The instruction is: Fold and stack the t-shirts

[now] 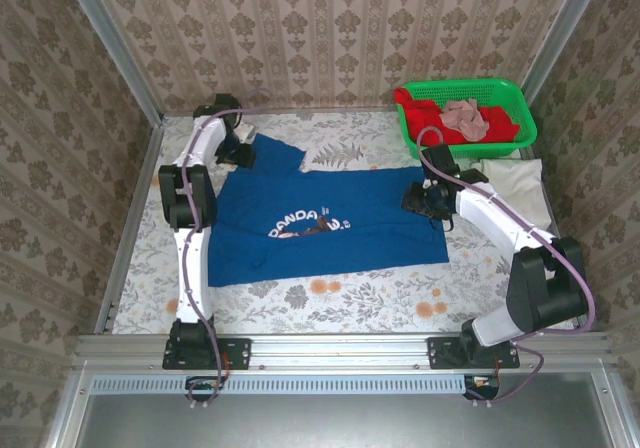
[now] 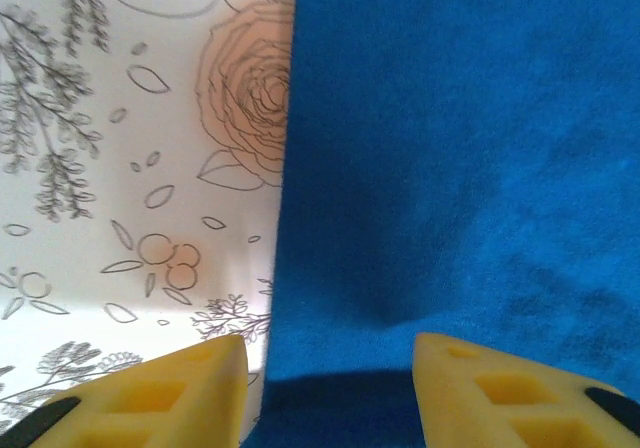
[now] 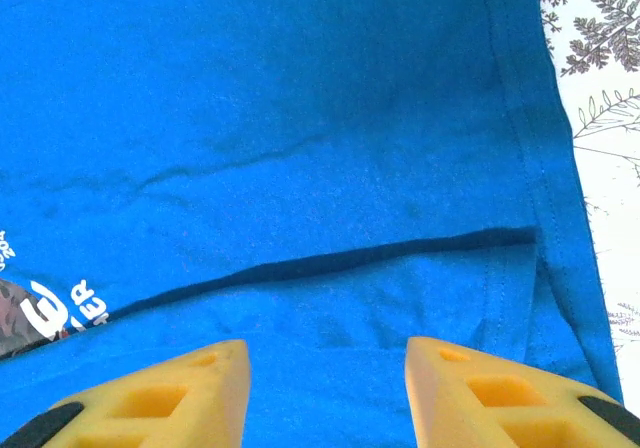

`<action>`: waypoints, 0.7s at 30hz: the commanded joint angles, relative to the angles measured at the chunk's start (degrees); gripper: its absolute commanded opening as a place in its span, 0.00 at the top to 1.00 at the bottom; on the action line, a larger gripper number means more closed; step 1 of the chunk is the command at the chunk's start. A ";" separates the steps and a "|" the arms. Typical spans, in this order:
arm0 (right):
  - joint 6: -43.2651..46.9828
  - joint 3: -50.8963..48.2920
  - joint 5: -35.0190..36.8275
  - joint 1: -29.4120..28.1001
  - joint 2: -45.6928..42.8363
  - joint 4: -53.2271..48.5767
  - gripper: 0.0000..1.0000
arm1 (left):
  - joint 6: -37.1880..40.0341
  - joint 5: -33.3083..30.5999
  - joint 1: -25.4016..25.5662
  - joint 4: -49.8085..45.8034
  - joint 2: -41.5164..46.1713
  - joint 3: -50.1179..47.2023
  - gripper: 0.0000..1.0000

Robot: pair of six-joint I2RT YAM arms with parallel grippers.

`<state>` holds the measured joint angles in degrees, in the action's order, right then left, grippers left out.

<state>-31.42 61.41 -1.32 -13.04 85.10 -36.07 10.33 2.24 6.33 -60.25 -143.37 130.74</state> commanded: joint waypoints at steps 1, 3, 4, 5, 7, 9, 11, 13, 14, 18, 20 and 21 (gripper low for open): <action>-0.78 -0.58 0.07 -0.36 -1.77 -1.50 0.55 | -0.20 -0.47 -0.19 -3.86 -2.19 1.33 0.53; -0.89 -0.60 0.50 -0.36 -1.93 -1.48 0.55 | -0.78 -0.57 -0.18 -4.50 -2.84 1.10 0.52; -1.13 -0.63 0.76 -0.40 -1.94 -1.45 0.55 | -1.24 -0.57 -0.20 -4.76 -3.09 1.02 0.52; -1.22 -0.74 0.92 -0.32 -1.92 -1.45 0.55 | -1.49 -0.55 -0.22 -5.02 -3.29 0.97 0.52; -1.52 -0.69 1.31 -0.28 -1.85 -1.54 0.55 | -2.13 -0.49 -0.18 -5.40 -3.57 0.77 0.58; -1.82 -0.76 1.75 -0.27 -1.70 -1.53 0.55 | -2.47 -0.04 -0.17 -5.47 -3.38 0.15 0.72; -1.81 -0.55 2.17 -0.05 -1.42 -1.34 0.56 | -2.85 -0.04 0.04 -5.27 -2.86 -0.58 0.87; -1.66 0.46 2.82 0.73 -0.39 -0.94 0.57 | -3.37 -0.13 0.26 -4.36 -1.89 -1.99 1.00; -1.67 1.22 3.34 1.12 0.49 -0.93 0.57 | -3.63 -0.15 0.35 -3.75 -1.17 -2.86 1.00; 0.35 6.33 6.22 2.04 6.30 2.00 0.58 | -4.32 -0.26 1.11 -0.45 2.49 -7.36 1.00; 1.55 10.05 6.92 1.71 10.53 2.22 0.58 | -4.46 -0.50 1.48 0.79 4.04 -9.69 1.00; 2.08 11.67 7.03 1.20 12.70 2.04 0.58 | -4.51 -1.01 1.73 1.39 4.78 -11.04 1.00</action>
<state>-31.24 69.04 2.87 -11.27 93.45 -35.42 6.96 1.89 7.11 -58.08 -140.38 123.28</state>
